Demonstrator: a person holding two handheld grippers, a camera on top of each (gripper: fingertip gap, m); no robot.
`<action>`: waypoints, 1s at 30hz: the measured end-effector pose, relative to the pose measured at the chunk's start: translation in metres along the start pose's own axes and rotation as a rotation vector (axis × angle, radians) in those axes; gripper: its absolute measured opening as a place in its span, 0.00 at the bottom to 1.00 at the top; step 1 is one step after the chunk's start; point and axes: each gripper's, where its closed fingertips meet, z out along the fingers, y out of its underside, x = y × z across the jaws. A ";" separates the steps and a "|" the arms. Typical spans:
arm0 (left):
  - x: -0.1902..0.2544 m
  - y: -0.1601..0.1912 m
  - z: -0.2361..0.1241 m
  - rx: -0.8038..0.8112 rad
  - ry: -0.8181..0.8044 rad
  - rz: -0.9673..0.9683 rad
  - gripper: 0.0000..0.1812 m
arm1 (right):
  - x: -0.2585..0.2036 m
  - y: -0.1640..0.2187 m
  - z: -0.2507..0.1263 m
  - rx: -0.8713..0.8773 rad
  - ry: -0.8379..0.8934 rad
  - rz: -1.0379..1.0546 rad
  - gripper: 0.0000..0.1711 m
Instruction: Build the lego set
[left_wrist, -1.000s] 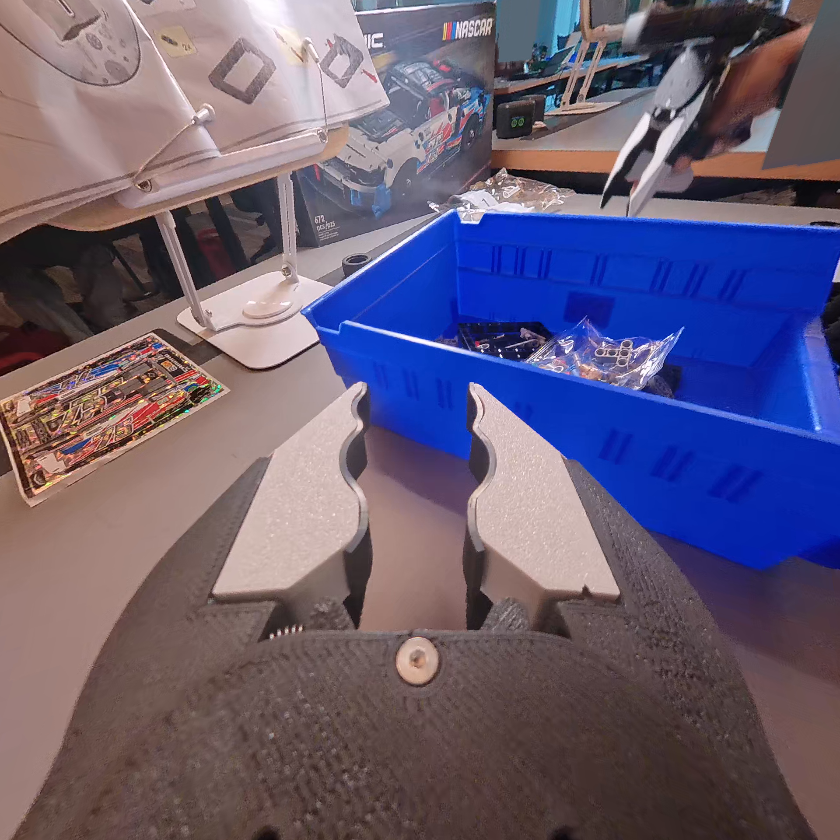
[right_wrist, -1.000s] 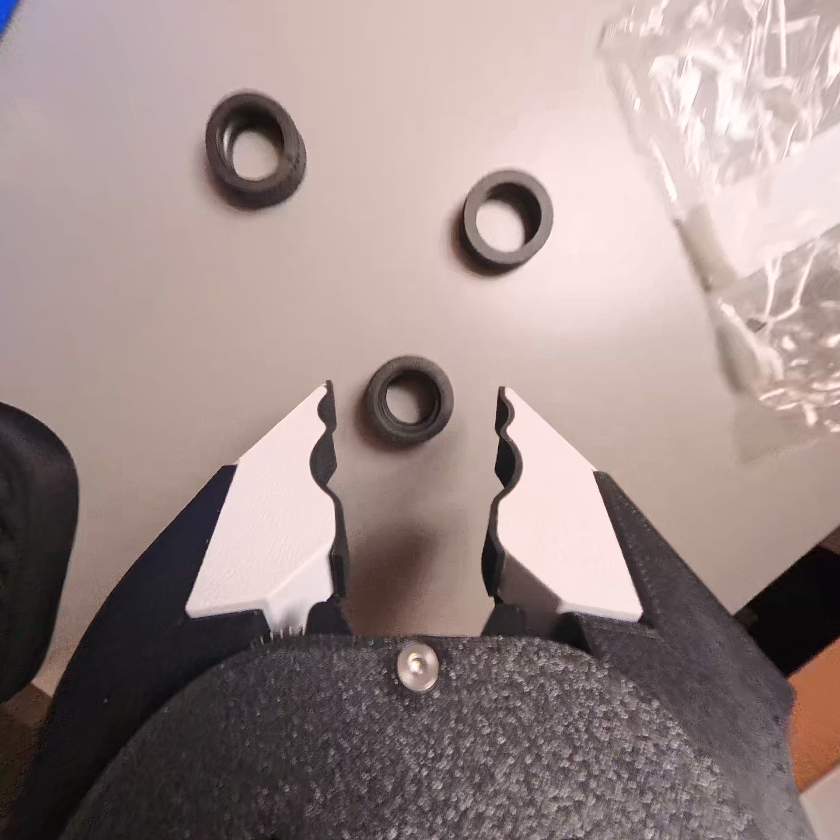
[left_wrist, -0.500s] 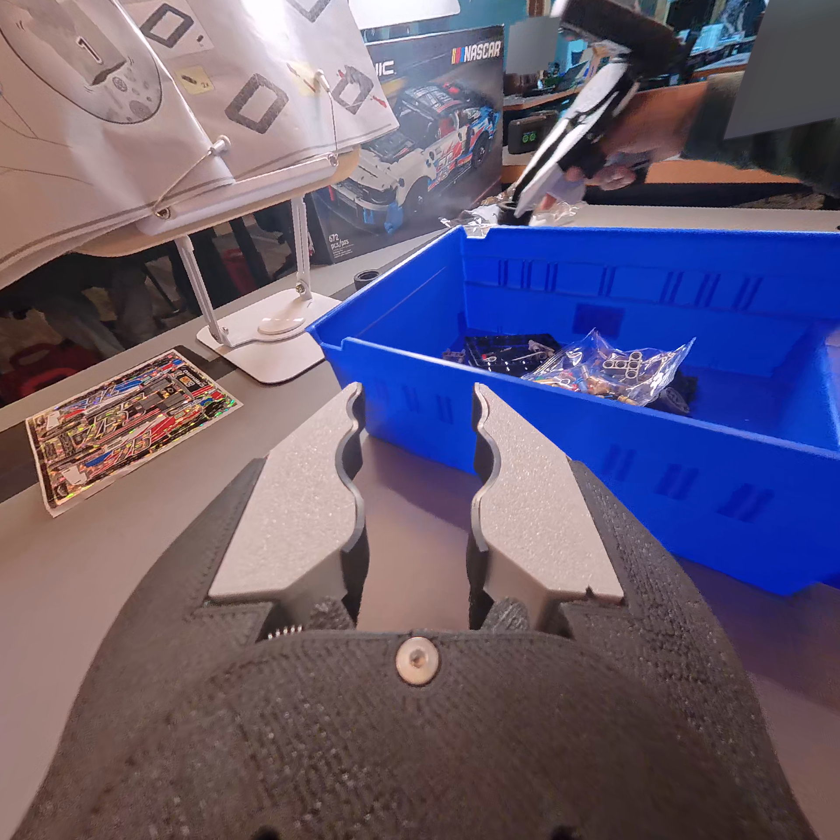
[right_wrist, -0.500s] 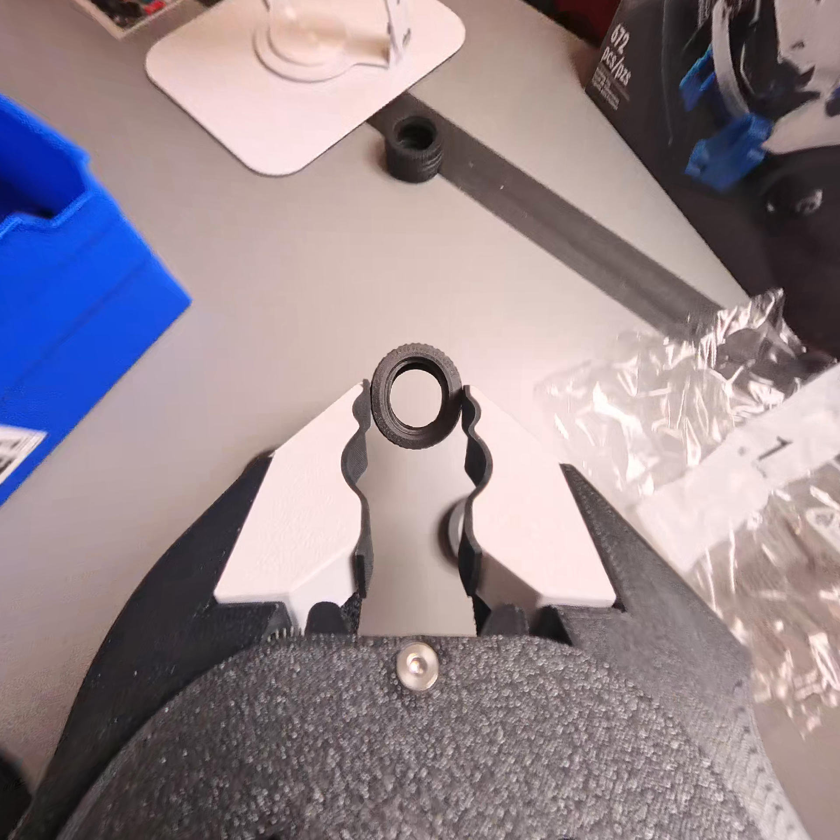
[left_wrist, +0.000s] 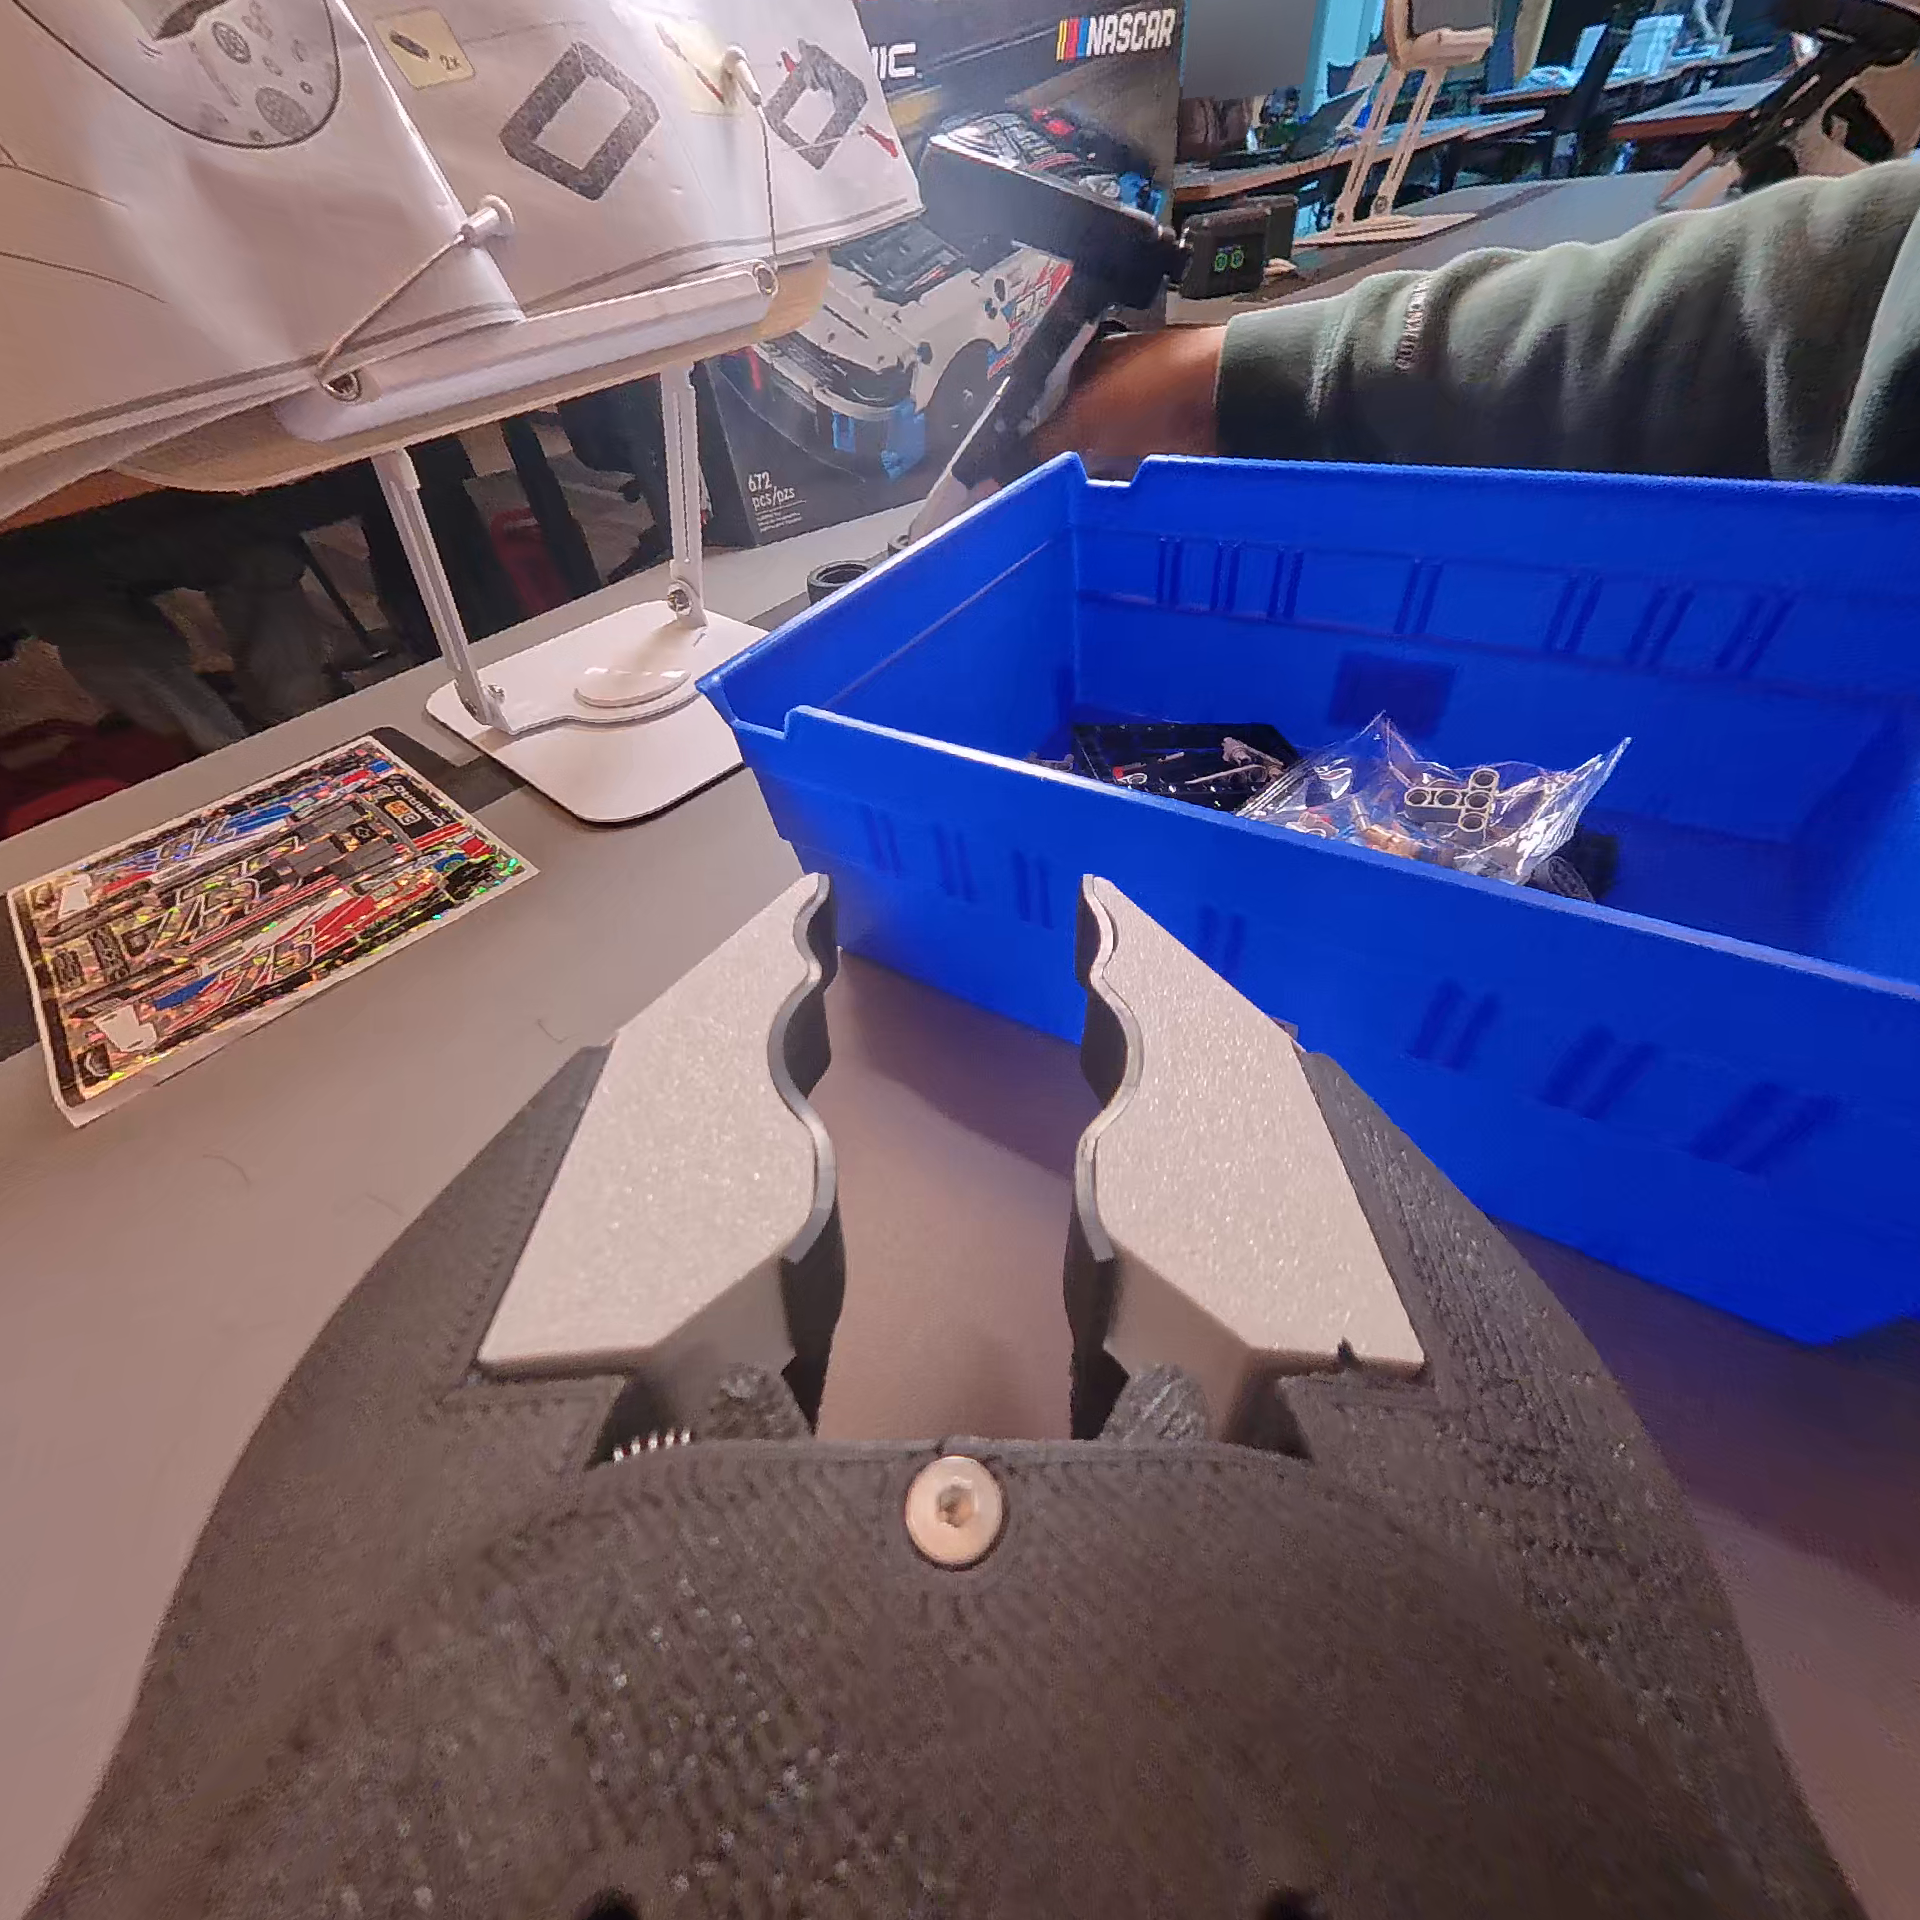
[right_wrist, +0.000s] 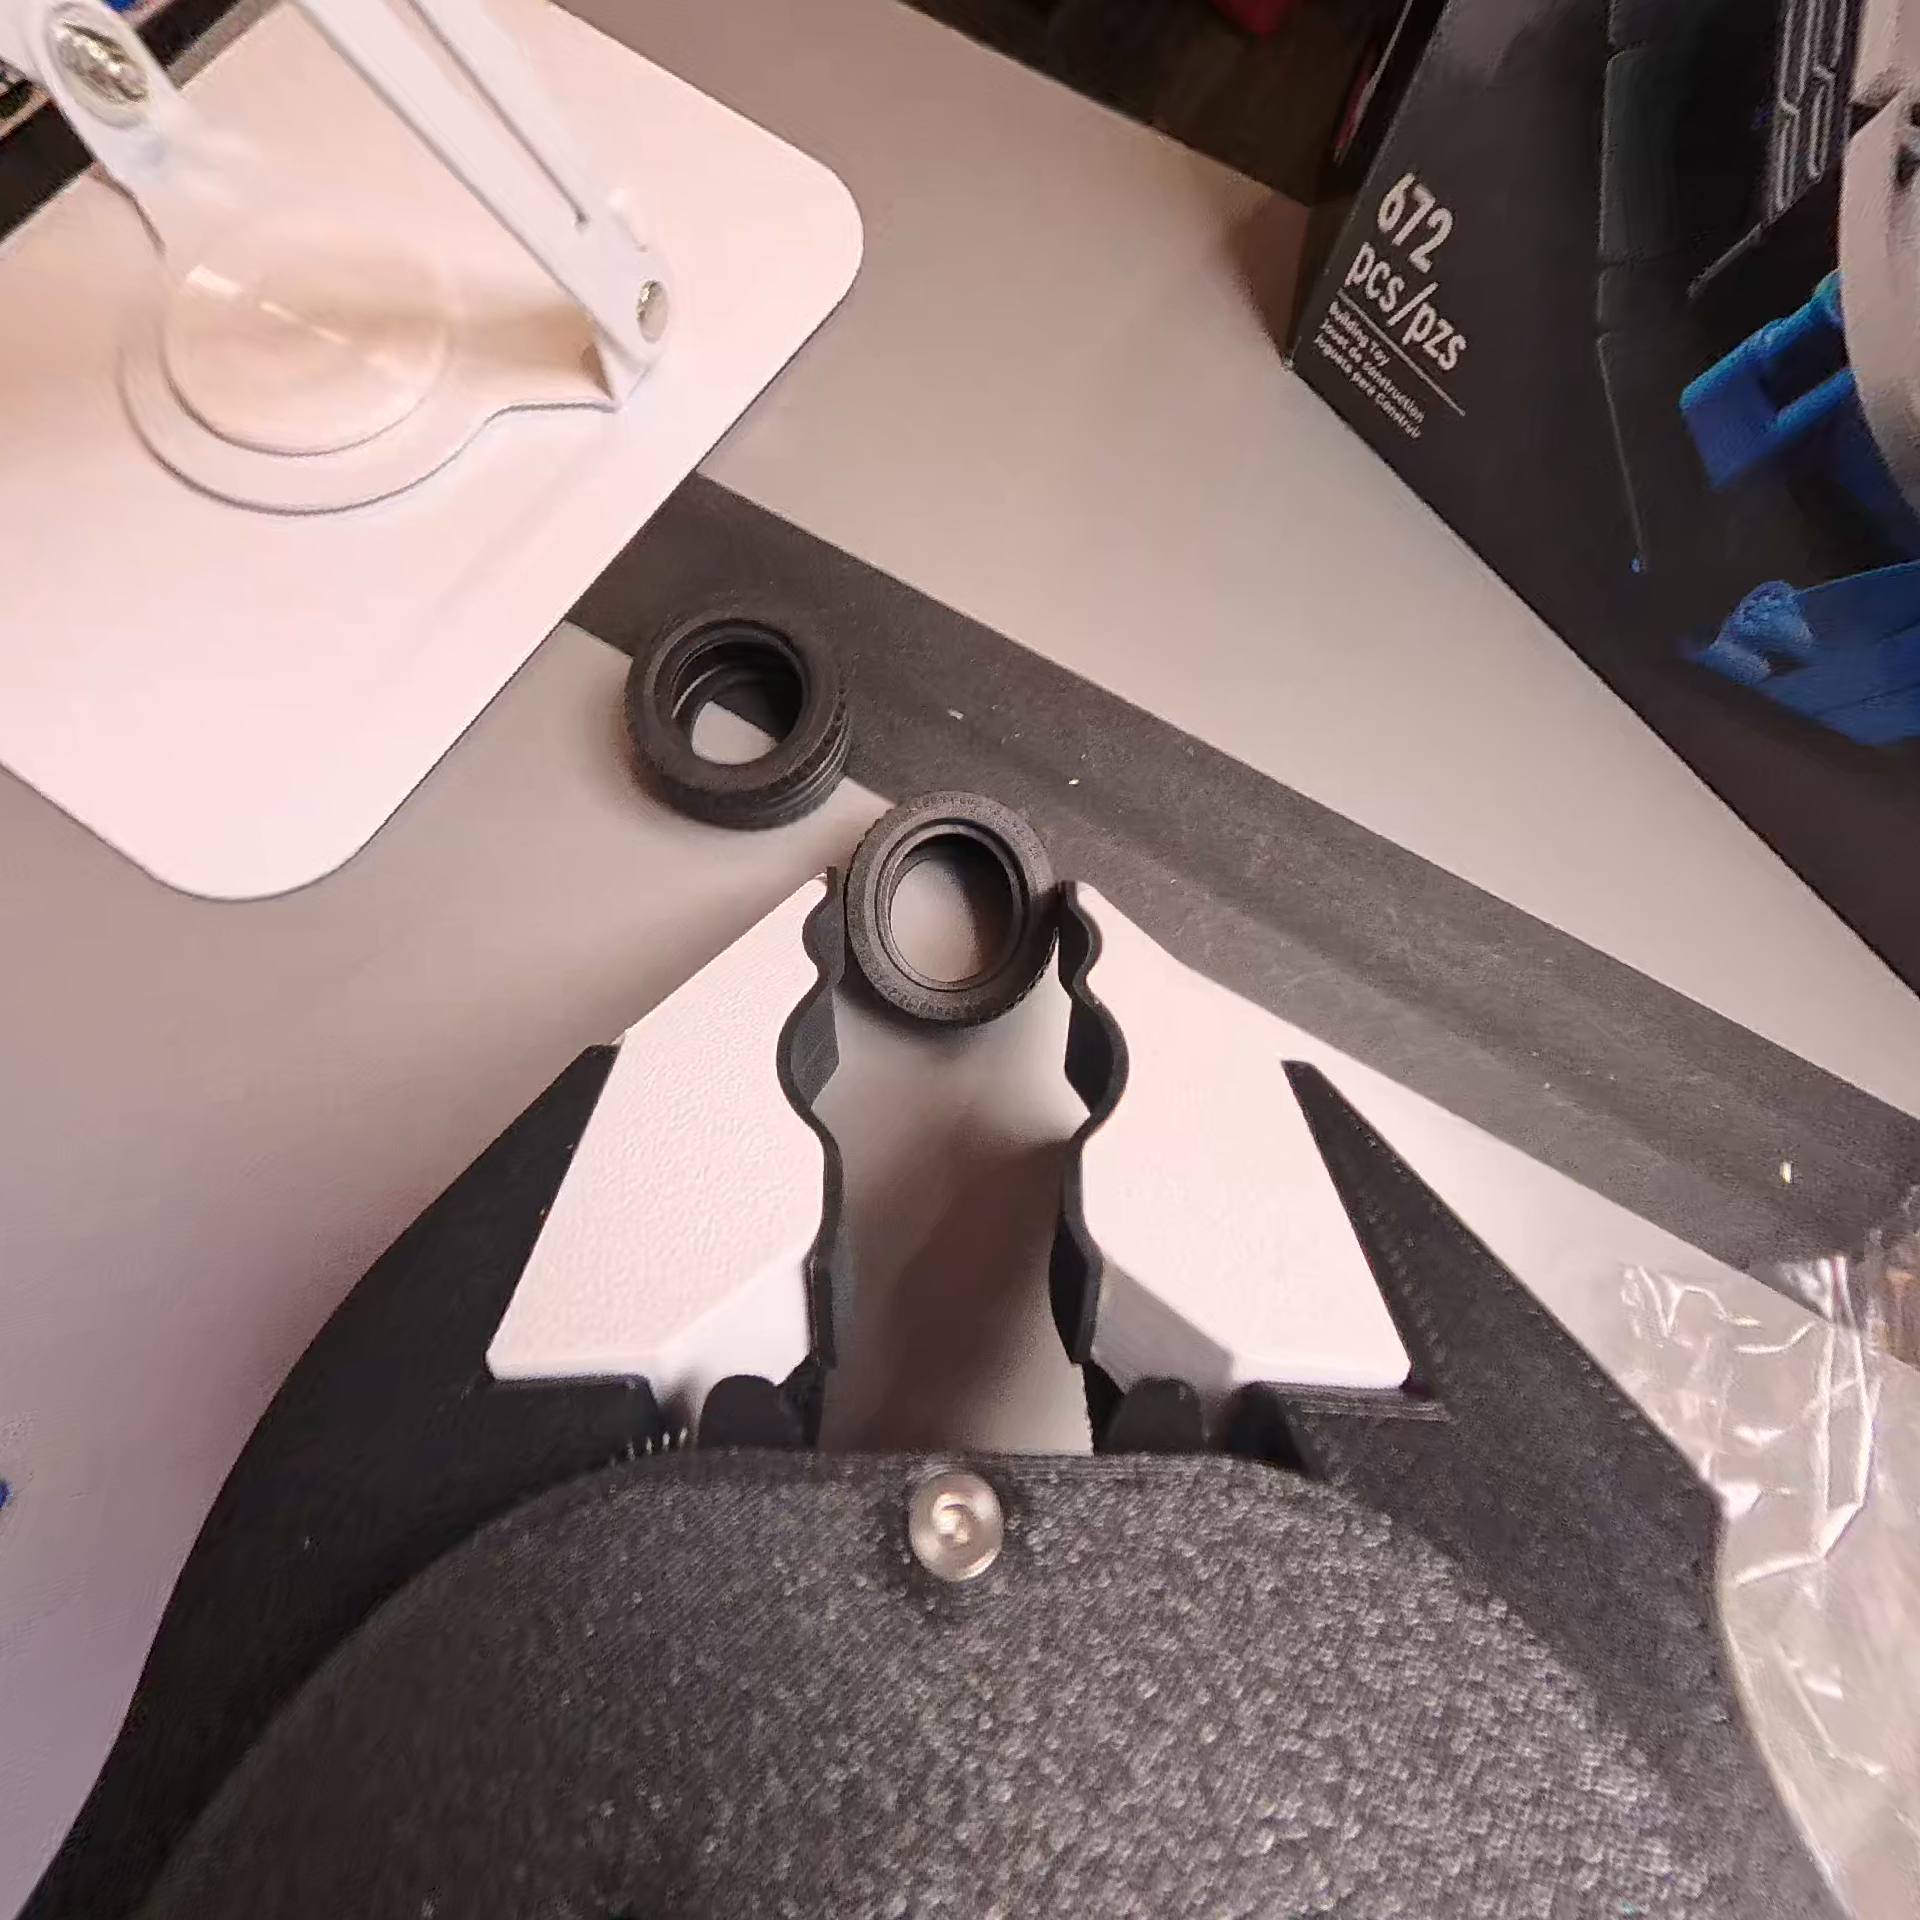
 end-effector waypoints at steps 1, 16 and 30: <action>0.000 0.001 0.000 -0.002 0.001 -0.003 0.24 | 0.004 -0.003 0.003 0.002 0.010 0.012 0.23; -0.004 -0.002 -0.005 0.004 -0.007 -0.003 0.25 | 0.010 -0.011 -0.052 0.153 -0.052 -0.018 0.34; 0.013 -0.004 0.000 0.004 0.055 -0.005 0.25 | 0.045 0.174 -0.149 -0.111 0.004 0.024 0.35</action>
